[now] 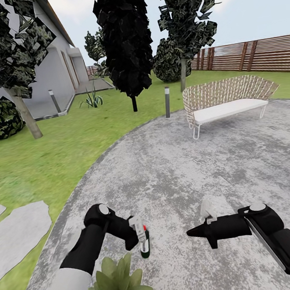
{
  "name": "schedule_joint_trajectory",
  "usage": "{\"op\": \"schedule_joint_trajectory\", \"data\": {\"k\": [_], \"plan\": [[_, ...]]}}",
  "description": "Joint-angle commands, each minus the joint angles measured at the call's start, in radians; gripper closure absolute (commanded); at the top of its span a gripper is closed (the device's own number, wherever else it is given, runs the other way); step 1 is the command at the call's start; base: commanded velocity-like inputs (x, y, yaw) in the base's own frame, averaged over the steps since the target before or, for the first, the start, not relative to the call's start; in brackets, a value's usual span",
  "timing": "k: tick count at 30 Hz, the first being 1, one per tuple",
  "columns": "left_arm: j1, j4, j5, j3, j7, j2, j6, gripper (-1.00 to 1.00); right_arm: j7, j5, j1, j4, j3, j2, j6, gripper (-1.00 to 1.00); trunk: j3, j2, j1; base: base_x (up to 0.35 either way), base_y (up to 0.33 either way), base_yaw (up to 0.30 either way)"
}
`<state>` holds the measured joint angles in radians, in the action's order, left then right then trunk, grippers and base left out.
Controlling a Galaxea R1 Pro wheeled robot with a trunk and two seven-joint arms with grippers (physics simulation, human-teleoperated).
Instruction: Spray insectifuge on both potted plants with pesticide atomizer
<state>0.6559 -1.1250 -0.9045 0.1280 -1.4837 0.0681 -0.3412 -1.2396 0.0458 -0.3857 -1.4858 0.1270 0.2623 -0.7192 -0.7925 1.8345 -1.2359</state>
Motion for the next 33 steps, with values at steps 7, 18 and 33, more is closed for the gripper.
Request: {"op": "schedule_joint_trajectory", "data": {"k": [7,18,33], "plan": [[0.001,0.003,-0.017,0.095,-0.006,0.015,-0.013,1.0,-0.005,0.005,-0.001,-0.002,0.002,-0.004,-0.006,1.0,-0.001,0.0,0.0,0.0,0.0,0.0],[0.001,0.007,-0.016,0.145,-0.004,0.047,-0.028,1.0,-0.005,0.005,-0.001,-0.002,0.002,-0.006,-0.006,1.0,-0.001,0.0,0.0,0.0,0.0,0.0],[0.001,0.014,-0.016,0.148,-0.004,0.073,-0.03,1.0,-0.005,0.004,-0.001,-0.002,0.002,-0.009,-0.006,1.0,-0.001,0.0,0.0,0.0,0.0,0.0]]}}
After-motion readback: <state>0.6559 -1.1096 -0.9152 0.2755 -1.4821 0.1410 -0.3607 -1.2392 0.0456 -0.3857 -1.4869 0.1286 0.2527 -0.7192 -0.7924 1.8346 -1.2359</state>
